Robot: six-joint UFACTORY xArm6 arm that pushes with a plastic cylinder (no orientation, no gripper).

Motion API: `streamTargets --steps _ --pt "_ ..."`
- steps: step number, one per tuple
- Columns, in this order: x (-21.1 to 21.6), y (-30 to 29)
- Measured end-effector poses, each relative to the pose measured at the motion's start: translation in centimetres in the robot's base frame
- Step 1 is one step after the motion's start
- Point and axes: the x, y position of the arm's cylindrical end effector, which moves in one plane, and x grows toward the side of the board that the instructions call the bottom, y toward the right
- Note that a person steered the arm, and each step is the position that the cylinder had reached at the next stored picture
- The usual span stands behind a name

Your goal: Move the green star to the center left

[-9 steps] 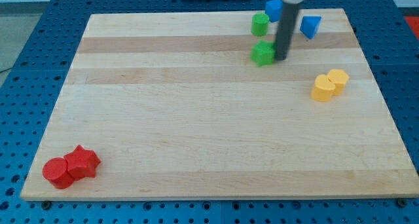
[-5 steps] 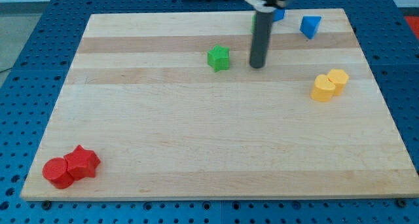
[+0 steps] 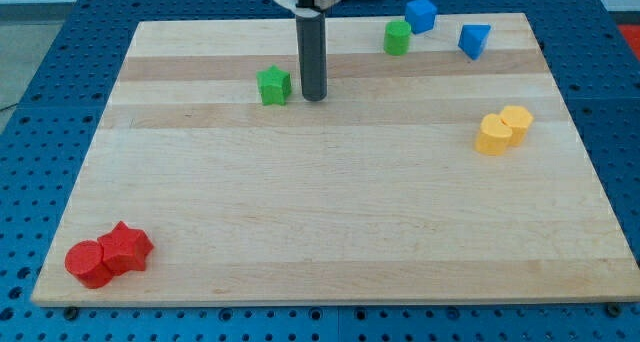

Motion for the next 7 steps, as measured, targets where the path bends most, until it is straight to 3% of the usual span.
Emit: streamTargets --steps 1,2,3,5,6,7 --pt "-0.7 -5.0" --pt "1.8 -13.8" --pt "4.3 -18.8" --pt "-5.5 -15.5" --pt "-7.0 -17.8" --pt "-3.4 -18.5"
